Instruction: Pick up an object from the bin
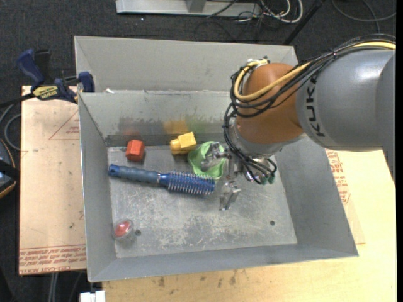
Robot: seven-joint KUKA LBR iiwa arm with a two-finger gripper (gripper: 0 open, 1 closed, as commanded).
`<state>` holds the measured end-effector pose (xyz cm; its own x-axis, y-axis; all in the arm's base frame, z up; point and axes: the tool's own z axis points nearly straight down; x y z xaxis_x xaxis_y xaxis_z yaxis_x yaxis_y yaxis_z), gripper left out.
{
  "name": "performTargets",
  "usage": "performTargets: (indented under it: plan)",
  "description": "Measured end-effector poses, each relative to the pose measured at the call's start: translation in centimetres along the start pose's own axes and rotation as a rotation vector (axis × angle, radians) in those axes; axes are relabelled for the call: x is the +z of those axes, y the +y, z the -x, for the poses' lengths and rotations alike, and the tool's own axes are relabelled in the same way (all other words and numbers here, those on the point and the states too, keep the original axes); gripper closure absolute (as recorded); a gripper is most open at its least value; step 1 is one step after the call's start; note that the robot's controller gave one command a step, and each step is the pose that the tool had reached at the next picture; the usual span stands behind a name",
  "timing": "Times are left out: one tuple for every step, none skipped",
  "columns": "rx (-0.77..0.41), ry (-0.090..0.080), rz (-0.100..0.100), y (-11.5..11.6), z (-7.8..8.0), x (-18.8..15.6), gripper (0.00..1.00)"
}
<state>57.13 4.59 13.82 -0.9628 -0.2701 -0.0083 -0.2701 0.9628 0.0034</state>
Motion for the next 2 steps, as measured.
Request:
performTargets:
  plan:
    - [-0.117, 0.01, -0.005, 2.73, 5.48, 6.46, 0.0]
    - [-0.113, -0.006, -0.006, 2.66, 5.79, 5.97, 1.0]
